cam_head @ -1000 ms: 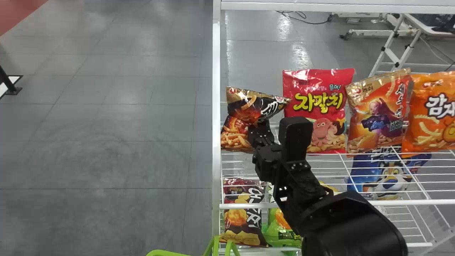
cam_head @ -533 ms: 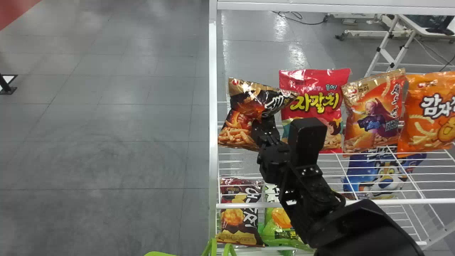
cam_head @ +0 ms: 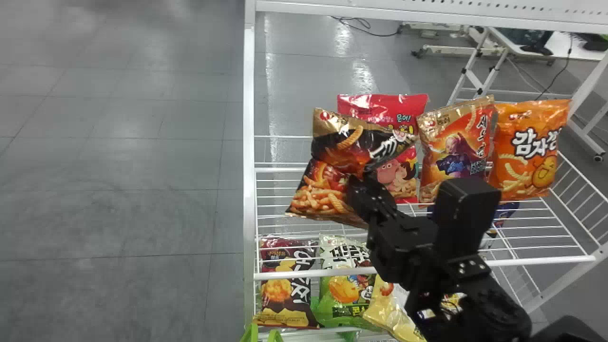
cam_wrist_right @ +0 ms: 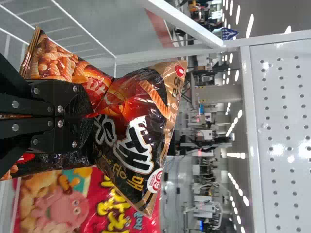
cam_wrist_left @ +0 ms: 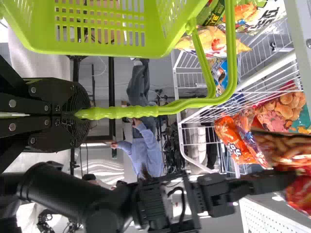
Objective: Hold basket handle with left hand then pick spicy shrimp crackers with right hand and place into basket
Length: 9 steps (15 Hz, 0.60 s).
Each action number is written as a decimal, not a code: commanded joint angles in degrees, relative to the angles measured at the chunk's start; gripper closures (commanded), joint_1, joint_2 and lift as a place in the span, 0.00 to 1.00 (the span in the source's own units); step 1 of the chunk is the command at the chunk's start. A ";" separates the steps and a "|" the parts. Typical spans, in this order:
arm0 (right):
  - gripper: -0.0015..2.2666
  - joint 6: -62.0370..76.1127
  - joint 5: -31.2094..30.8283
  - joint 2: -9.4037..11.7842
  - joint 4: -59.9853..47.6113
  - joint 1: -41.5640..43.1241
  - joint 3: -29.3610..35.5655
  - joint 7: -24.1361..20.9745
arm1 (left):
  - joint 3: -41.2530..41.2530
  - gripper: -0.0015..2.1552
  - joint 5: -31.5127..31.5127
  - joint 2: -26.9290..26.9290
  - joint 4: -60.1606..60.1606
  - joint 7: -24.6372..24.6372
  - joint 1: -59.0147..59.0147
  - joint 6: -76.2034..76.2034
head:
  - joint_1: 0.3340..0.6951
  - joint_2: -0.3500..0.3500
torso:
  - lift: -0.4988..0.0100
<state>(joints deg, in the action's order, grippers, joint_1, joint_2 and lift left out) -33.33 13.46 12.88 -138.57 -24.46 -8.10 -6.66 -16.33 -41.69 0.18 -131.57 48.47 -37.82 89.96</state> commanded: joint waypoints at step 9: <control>0.70 -43.27 22.84 1.62 -19.81 -10.61 22.96 8.77 | 0.07 0.84 0.56 -0.32 -0.09 -1.01 -0.06 0.07 | 1.00 0.06 | 0.91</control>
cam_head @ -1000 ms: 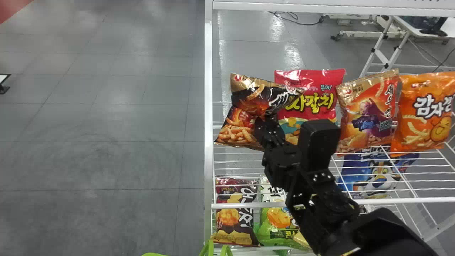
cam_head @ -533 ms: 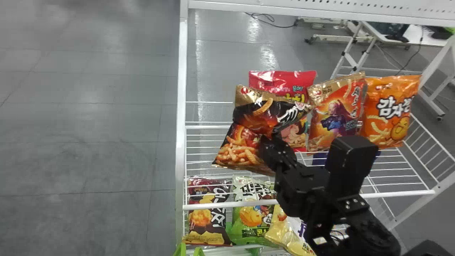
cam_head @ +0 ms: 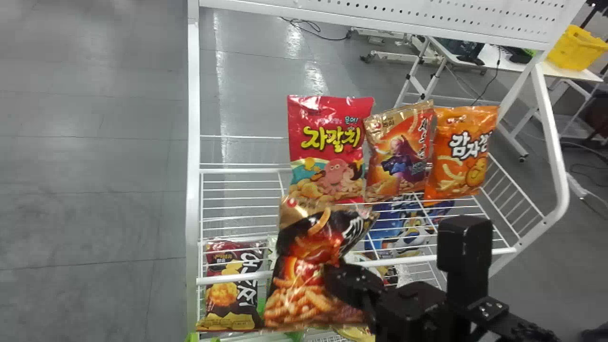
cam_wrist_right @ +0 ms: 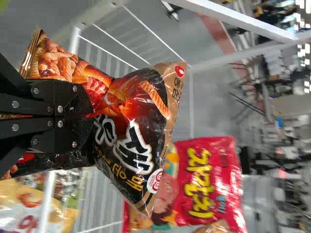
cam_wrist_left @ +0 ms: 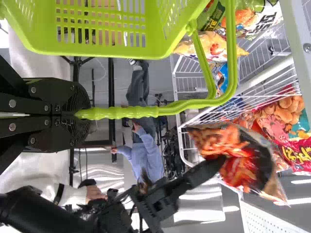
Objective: Hold basket handle with left hand then pick spicy shrimp crackers with right hand and place into basket
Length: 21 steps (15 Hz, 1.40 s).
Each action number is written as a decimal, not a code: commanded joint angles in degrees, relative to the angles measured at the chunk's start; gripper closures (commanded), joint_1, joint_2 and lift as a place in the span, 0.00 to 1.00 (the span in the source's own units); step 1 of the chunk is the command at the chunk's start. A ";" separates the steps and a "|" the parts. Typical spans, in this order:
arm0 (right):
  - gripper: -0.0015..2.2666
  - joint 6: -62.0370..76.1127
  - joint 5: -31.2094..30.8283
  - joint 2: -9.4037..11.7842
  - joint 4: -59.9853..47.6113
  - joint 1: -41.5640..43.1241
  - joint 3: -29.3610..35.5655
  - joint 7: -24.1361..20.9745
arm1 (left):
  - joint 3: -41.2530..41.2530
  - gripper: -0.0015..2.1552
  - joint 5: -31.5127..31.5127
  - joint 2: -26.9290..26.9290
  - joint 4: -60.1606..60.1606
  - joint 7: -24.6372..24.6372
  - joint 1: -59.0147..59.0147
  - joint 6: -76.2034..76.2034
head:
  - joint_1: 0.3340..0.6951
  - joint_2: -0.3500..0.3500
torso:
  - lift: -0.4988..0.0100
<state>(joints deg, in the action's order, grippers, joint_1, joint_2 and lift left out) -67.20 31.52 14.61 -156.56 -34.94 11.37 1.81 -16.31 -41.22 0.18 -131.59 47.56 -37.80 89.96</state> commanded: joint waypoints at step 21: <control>0.70 -22.89 -1.20 -1.69 9.70 4.53 -17.52 2.76 | -0.48 0.84 0.18 -0.32 -0.77 -0.89 1.06 0.07 | 1.00 0.30 | 0.91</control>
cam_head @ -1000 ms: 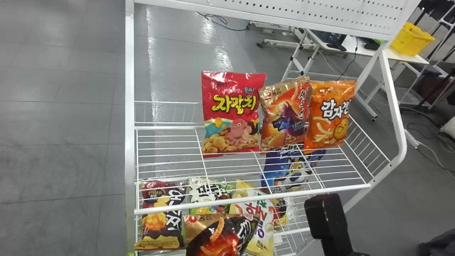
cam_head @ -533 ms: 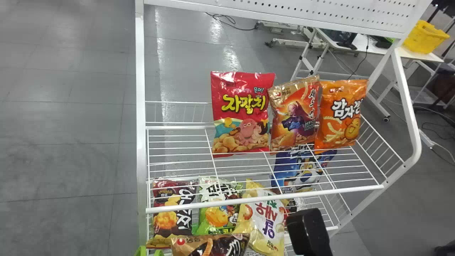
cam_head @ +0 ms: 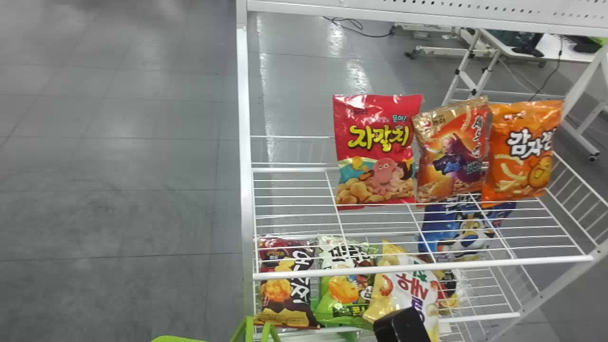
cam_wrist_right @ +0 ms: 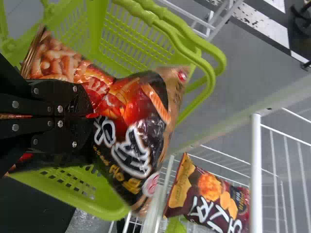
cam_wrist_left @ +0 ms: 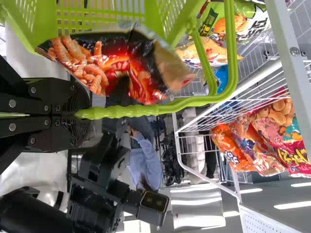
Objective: Hold basket handle with left hand then pick spicy shrimp crackers with right hand and place into basket
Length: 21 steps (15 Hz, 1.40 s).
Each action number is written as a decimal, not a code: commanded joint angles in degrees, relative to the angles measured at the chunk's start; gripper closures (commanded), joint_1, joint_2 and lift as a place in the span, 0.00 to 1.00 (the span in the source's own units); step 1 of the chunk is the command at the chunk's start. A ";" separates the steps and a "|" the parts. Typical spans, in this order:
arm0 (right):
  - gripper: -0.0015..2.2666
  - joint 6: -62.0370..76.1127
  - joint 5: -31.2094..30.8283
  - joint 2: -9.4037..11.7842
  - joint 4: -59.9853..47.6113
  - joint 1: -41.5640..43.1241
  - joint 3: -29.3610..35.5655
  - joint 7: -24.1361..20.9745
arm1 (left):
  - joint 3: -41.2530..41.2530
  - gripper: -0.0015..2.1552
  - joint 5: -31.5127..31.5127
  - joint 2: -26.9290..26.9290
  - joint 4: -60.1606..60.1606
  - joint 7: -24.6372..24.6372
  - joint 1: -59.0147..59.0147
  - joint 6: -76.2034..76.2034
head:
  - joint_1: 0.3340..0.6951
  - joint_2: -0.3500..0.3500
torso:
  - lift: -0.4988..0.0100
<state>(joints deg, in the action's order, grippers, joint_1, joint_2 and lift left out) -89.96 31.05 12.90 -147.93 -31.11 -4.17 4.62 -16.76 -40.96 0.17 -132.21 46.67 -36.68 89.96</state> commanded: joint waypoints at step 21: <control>0.03 11.78 -10.66 1.08 2.91 -2.02 0.21 1.09 | -0.55 0.84 -0.61 -0.32 -0.68 1.14 -1.11 0.07 | 1.00 0.32 | 0.91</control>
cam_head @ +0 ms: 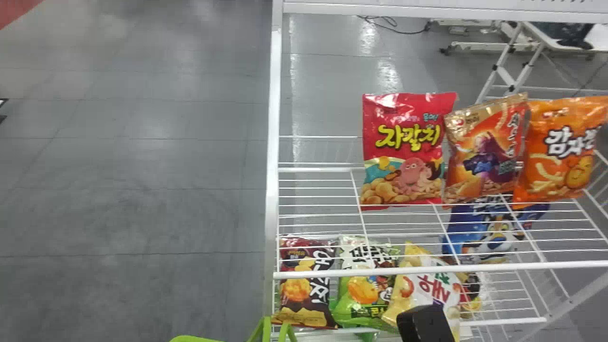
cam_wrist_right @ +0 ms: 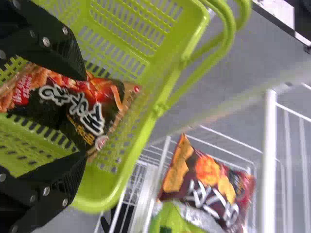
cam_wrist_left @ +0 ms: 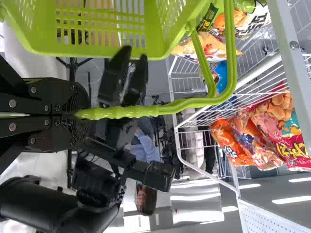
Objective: Hold basket handle with left hand then pick spicy shrimp crackers with right hand and place into basket
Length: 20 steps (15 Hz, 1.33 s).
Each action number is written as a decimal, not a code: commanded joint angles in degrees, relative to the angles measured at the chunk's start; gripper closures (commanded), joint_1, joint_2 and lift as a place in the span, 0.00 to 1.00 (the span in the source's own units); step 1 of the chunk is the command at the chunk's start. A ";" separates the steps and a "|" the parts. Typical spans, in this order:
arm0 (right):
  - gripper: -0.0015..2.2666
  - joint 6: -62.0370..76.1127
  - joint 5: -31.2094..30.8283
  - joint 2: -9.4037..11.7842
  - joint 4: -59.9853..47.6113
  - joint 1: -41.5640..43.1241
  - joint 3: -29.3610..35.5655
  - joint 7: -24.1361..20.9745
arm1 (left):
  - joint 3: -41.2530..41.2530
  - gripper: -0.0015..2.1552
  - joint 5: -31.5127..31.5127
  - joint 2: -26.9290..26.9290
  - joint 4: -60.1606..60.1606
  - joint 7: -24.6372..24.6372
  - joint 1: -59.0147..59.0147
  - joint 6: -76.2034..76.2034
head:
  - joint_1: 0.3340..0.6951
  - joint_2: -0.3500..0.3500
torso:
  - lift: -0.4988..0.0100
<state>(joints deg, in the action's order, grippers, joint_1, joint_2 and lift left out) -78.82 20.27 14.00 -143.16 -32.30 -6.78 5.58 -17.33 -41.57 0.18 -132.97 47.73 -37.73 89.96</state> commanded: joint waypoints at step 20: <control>0.02 87.82 -8.50 -1.34 20.64 -6.20 0.53 -8.75 | -0.16 0.84 -0.44 -0.32 0.70 0.87 -0.24 0.07 | 1.00 0.10 | 0.91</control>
<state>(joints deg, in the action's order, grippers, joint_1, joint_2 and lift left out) 6.34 11.89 12.68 -124.34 -38.55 -6.24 -3.19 -17.33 -41.76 0.18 -132.42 48.57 -38.03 89.96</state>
